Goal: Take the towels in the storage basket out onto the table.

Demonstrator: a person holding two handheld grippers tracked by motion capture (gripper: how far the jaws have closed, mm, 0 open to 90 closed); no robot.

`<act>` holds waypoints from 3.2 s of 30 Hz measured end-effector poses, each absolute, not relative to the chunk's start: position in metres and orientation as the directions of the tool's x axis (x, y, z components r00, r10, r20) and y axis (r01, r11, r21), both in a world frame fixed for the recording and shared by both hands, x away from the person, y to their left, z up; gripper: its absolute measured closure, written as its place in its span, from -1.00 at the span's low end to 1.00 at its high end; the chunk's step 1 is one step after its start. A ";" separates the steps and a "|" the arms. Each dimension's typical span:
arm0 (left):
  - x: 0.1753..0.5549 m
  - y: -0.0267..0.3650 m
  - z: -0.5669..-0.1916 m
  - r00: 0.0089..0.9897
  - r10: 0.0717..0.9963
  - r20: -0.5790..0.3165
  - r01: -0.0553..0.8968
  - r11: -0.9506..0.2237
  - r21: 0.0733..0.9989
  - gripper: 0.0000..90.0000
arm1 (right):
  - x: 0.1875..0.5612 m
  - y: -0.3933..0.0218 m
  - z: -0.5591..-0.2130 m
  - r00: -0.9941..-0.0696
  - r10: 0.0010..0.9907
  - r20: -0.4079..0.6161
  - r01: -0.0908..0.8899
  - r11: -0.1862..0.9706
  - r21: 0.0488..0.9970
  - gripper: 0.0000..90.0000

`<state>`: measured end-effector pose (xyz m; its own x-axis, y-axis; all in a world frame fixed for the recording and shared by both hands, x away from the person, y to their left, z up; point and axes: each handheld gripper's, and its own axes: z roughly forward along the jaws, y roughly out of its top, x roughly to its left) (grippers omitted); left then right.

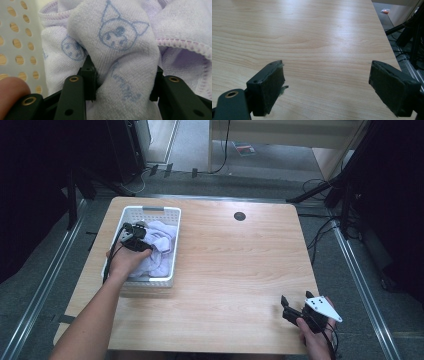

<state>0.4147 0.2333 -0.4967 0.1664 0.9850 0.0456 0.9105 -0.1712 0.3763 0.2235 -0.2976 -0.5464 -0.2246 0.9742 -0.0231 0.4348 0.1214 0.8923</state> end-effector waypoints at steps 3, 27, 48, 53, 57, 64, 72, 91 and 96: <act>0.415 0.237 -0.491 0.160 0.987 0.018 0.910 -0.154 0.385 0.32 | 0.224 -0.298 -0.546 -0.221 0.975 -0.021 0.437 0.118 0.892 -0.70; 0.406 0.252 -0.391 0.164 0.986 -0.027 0.855 -0.128 0.502 0.33 | 0.223 -0.298 -0.546 -0.223 0.975 -0.011 0.437 0.110 0.893 -0.70; 0.404 0.237 -0.309 0.188 0.982 -0.008 0.801 -0.149 0.579 0.33 | 0.223 -0.299 -0.546 -0.224 0.974 -0.009 0.436 0.108 0.894 -0.70; 0.405 0.228 -0.304 0.205 0.979 -0.009 0.795 -0.161 0.586 0.33 | 0.223 -0.299 -0.546 -0.225 0.974 -0.007 0.436 0.108 0.893 -0.70; 0.407 0.218 -0.304 0.214 0.977 -0.016 0.792 -0.164 0.588 0.33 | 0.223 -0.299 -0.546 -0.226 0.974 -0.007 0.438 0.108 0.892 -0.70; 0.411 0.198 -0.305 0.239 0.971 -0.019 0.786 -0.182 0.591 0.33 | 0.224 -0.299 -0.546 -0.226 0.974 -0.008 0.437 0.108 0.893 -0.70; 0.416 0.162 -0.309 0.283 0.959 -0.027 0.775 -0.212 0.596 0.32 | 0.224 -0.299 -0.546 -0.225 0.974 -0.005 0.438 0.106 0.893 -0.70; 0.430 0.077 -0.338 0.369 0.926 -0.076 0.764 -0.256 0.593 0.32 | 0.225 -0.300 -0.546 -0.227 0.974 0.002 0.433 0.099 0.896 -0.70; 0.433 0.062 -0.347 0.381 0.919 -0.098 0.761 -0.252 0.598 0.32 | 0.225 -0.300 -0.546 -0.228 0.974 0.007 0.431 0.095 0.897 -0.70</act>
<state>0.4327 0.0620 -0.3467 0.3812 0.9193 -0.0980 0.7610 -0.2519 0.5978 0.2250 -0.3000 -0.5462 -0.2281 0.9736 0.0066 0.4312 0.0949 0.8973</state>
